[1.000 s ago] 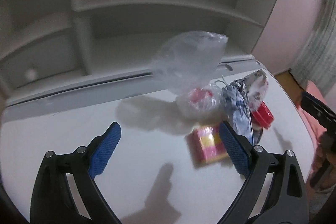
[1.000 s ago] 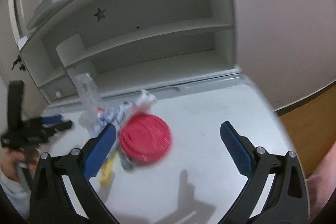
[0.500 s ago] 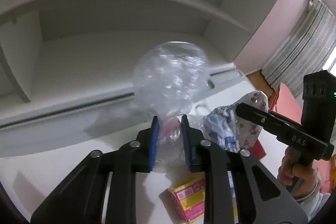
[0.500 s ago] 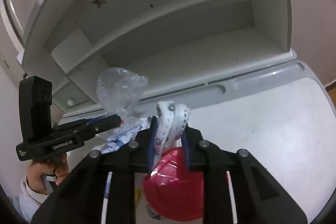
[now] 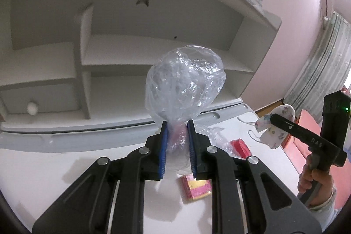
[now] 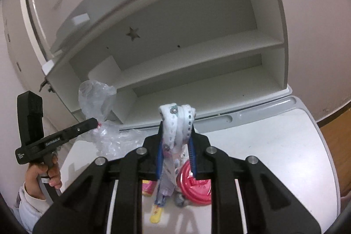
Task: Collect trash
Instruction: 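Grasp the clear plastic bag with the left tool while the right tool grasps a white paper strip, then carry both items over the bin and open both tools to drop them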
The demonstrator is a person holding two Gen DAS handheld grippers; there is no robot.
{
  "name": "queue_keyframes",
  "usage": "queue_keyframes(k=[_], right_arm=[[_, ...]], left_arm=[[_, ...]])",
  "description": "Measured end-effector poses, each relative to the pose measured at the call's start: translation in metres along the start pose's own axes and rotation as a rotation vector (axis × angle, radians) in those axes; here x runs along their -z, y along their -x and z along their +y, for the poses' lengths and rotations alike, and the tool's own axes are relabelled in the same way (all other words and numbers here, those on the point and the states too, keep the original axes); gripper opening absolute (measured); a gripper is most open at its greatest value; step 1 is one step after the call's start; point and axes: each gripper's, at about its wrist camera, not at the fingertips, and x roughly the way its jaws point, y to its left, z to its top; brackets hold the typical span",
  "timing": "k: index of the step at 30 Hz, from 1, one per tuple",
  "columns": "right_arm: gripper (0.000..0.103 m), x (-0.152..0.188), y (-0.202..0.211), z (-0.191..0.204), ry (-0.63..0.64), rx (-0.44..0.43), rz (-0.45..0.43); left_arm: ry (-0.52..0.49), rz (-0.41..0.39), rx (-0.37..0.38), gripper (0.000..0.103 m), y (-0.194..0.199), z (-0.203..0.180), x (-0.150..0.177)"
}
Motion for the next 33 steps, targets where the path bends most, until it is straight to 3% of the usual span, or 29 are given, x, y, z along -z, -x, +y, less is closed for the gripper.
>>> queue_keyframes(k=[6, 10, 16, 21, 25, 28, 33], right_arm=[[0.019, 0.017, 0.016, 0.009, 0.000, -0.016, 0.022], [0.019, 0.027, 0.044, 0.005, -0.013, -0.015, 0.005], [0.019, 0.036, 0.144, -0.022, -0.027, 0.089, -0.118], [0.019, 0.078, 0.244, -0.080, -0.126, 0.258, -0.178], [0.019, 0.121, 0.309, -0.128, -0.222, 0.396, -0.176], [0.019, 0.165, 0.338, -0.171, -0.320, 0.475, -0.131], [0.019, 0.267, 0.317, -0.258, -0.523, 0.499, 0.073]], left_arm=[[-0.033, -0.009, -0.003, 0.016, 0.039, -0.015, 0.008], [-0.068, 0.001, 0.041, 0.016, 0.049, -0.037, 0.016], [-0.194, 0.013, 0.185, 0.016, 0.053, -0.126, 0.032], [-0.326, 0.068, 0.384, 0.016, 0.042, -0.232, 0.063], [-0.454, 0.179, 0.543, 0.016, 0.020, -0.325, 0.115], [-0.528, 0.297, 0.616, 0.016, -0.006, -0.377, 0.169], [-0.617, 0.545, 0.592, 0.016, -0.080, -0.417, 0.283]])
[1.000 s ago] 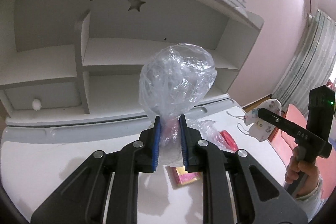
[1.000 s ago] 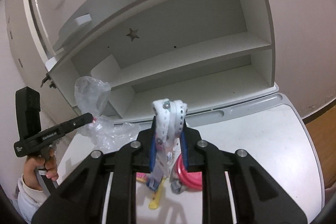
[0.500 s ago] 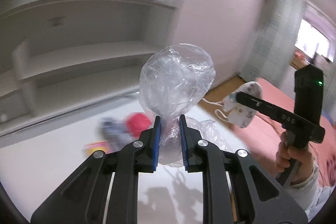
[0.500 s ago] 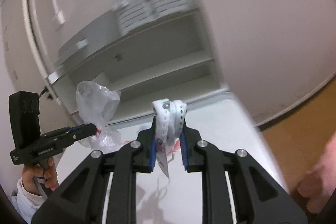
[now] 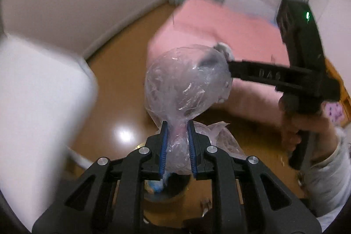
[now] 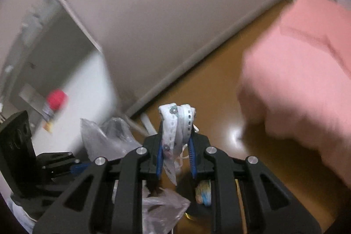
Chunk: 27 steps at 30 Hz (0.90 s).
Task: Collect trash
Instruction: 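Carry both items over the bin and open both tools to drop them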
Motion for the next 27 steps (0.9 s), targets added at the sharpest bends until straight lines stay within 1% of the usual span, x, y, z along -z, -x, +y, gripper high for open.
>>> queue_keyframes(k=[1, 2, 3, 4, 5, 6, 7, 8, 9, 10, 11, 13, 16, 18, 20, 21, 22, 23, 24, 26, 27], right_arm=[[0.019, 0.011, -0.021, -0.014, -0.022, -0.002, 0.057], [0.019, 0.030, -0.058, -0.037, -0.074, -0.007, 0.153], [0.019, 0.044, -0.082, -0.050, -0.114, -0.015, 0.220], [0.019, 0.057, -0.106, -0.062, -0.150, -0.021, 0.283], [0.019, 0.074, -0.136, -0.075, -0.187, -0.017, 0.360], [0.019, 0.090, -0.164, -0.085, -0.212, 0.002, 0.429], [0.019, 0.101, -0.184, -0.092, -0.223, 0.022, 0.475], [0.018, 0.114, -0.204, -0.099, -0.235, 0.045, 0.519], [0.018, 0.123, -0.223, -0.098, -0.255, 0.060, 0.553], [0.018, 0.131, -0.234, -0.102, -0.273, 0.062, 0.575], [0.018, 0.141, -0.244, -0.105, -0.297, 0.054, 0.602], [0.018, 0.145, -0.250, -0.102, -0.309, 0.051, 0.615], [0.018, 0.143, -0.249, -0.104, -0.318, 0.046, 0.622], [0.018, 0.142, -0.248, -0.108, -0.328, 0.045, 0.619], [0.020, 0.146, -0.249, -0.113, -0.342, 0.045, 0.616], [0.028, 0.144, -0.250, -0.115, -0.356, 0.043, 0.620], [0.039, 0.143, -0.252, -0.115, -0.369, 0.046, 0.626], [0.068, 0.142, -0.250, -0.119, -0.383, 0.055, 0.628], [0.076, 0.140, -0.247, -0.121, -0.391, 0.065, 0.616], [0.076, 0.136, -0.242, -0.123, -0.398, 0.073, 0.597], [0.076, 0.133, -0.237, -0.126, -0.412, 0.078, 0.582]], left_arm=[[0.036, 0.077, -0.001, 0.016, -0.042, 0.009, 0.014], [0.063, 0.131, -0.001, 0.016, -0.067, 0.017, 0.022], [0.108, 0.221, -0.001, 0.016, -0.108, 0.031, 0.038], [0.139, 0.278, -0.005, 0.016, -0.133, 0.040, 0.049], [0.177, 0.367, -0.018, 0.016, -0.169, 0.055, 0.068], [0.208, 0.424, -0.037, 0.016, -0.192, 0.067, 0.081], [0.230, 0.464, -0.050, 0.016, -0.206, 0.076, 0.091], [0.279, 0.517, -0.050, 0.016, -0.220, 0.090, 0.103], [0.336, 0.553, -0.035, 0.016, -0.228, 0.098, 0.113], [0.384, 0.561, -0.013, 0.016, -0.232, 0.107, 0.115], [0.392, 0.554, -0.005, 0.016, -0.232, 0.108, 0.112], [0.380, 0.538, 0.003, 0.016, -0.233, 0.106, 0.108], [0.389, 0.551, 0.009, 0.016, -0.237, 0.109, 0.110], [0.391, 0.561, 0.019, 0.017, -0.241, 0.108, 0.104], [0.369, 0.566, 0.029, 0.019, -0.241, 0.104, 0.104], [0.360, 0.569, 0.025, 0.030, -0.242, 0.103, 0.102], [0.351, 0.576, 0.019, 0.041, -0.243, 0.101, 0.105], [0.341, 0.577, 0.011, 0.067, -0.242, 0.100, 0.106], [0.330, 0.571, 0.003, 0.078, -0.241, 0.098, 0.106], [0.309, 0.548, 0.007, 0.079, -0.238, 0.094, 0.103], [0.292, 0.530, 0.010, 0.082, -0.235, 0.090, 0.100]])
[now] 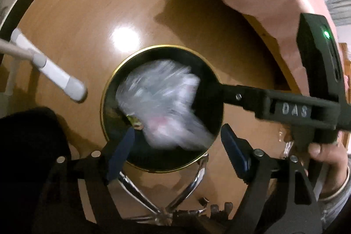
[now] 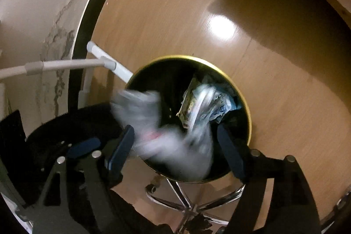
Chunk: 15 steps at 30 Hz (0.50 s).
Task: Collect trash
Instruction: 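Carry both items over the bin and open both tools to drop them, then grasp the pink snack box with the left tool while the right tool grasps the red cup lid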
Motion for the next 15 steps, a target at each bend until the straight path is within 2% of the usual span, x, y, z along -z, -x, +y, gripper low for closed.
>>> queue_keyframes(k=[2, 5, 8, 10, 11, 12, 15], right_arm=[[0.076, -0.001, 0.016, -0.004, -0.030, 0.003, -0.041], [0.076, -0.001, 0.068, -0.003, -0.031, 0.091, -0.185], [0.077, 0.009, 0.148, 0.015, 0.019, 0.218, -0.448], [0.090, 0.030, 0.212, 0.042, 0.074, 0.321, -0.706], [0.097, 0.038, 0.230, 0.053, 0.092, 0.349, -0.792], [0.097, 0.051, 0.255, 0.072, 0.122, 0.377, -0.905], [0.097, 0.078, 0.296, 0.128, 0.248, 0.352, -1.099]], left_arm=[[-0.038, -0.041, -0.011, 0.083, 0.009, -0.009, 0.004], [-0.166, -0.145, -0.018, 0.083, 0.044, -0.043, 0.017], [-0.354, -0.371, -0.025, 0.083, 0.118, -0.091, 0.042], [-0.436, -0.565, -0.051, 0.088, 0.189, -0.113, 0.065], [-0.443, -0.633, -0.060, 0.092, 0.214, -0.115, 0.073], [-0.438, -0.707, -0.073, 0.092, 0.242, -0.115, 0.082], [-0.331, -0.904, -0.153, 0.093, 0.326, -0.085, 0.114]])
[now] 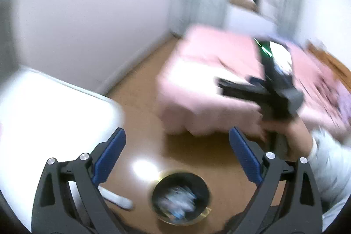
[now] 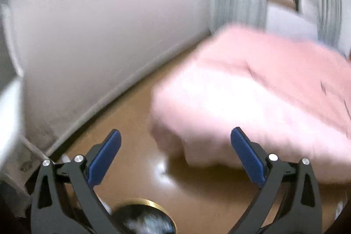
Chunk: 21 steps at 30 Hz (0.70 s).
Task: Collect trash
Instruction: 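Grasp the pink snack box with the left tool while the right tool grasps the red cup lid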
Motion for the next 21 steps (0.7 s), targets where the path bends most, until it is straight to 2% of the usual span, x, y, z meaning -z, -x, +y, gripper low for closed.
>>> queue_keyframes(k=[2, 4, 5, 6, 7, 9, 11, 13, 16, 21], right_arm=[[0.097, -0.016, 0.018, 0.033, 0.038, -0.104, -0.065], [0.097, -0.026, 0.024, 0.078, 0.091, -0.249, -0.055], [0.097, -0.028, 0.026, 0.113, 0.138, -0.342, -0.028], [0.097, -0.029, 0.027, 0.135, 0.173, -0.395, -0.014], [0.097, -0.029, 0.028, 0.157, 0.211, -0.446, -0.003], [0.097, -0.026, 0.033, 0.215, 0.308, -0.561, 0.021], [0.097, -0.024, 0.038, 0.260, 0.381, -0.652, 0.046], [0.097, -0.020, 0.047, 0.304, 0.459, -0.746, 0.073], [0.097, -0.012, 0.058, 0.348, 0.541, -0.822, 0.096], [0.097, -0.009, 0.058, 0.397, 0.586, -0.862, 0.135]], left_arm=[[0.096, -0.064, -0.155, 0.093, 0.045, 0.048, -0.006], [0.209, -0.078, -0.345, 0.093, 0.082, 0.104, 0.003], [0.276, -0.068, -0.457, 0.093, 0.100, 0.138, 0.013], [0.325, -0.049, -0.534, 0.093, 0.112, 0.161, 0.021], [0.417, 0.003, -0.658, 0.093, 0.131, 0.200, 0.037], [0.561, 0.049, -0.761, 0.093, 0.155, 0.249, 0.060], [0.672, 0.064, -0.801, 0.093, 0.169, 0.280, 0.077], [0.703, 0.067, -0.797, 0.093, 0.173, 0.298, 0.084], [0.668, 0.101, -0.795, 0.093, 0.159, 0.318, 0.081], [0.654, 0.159, -0.761, 0.092, 0.141, 0.349, 0.078]])
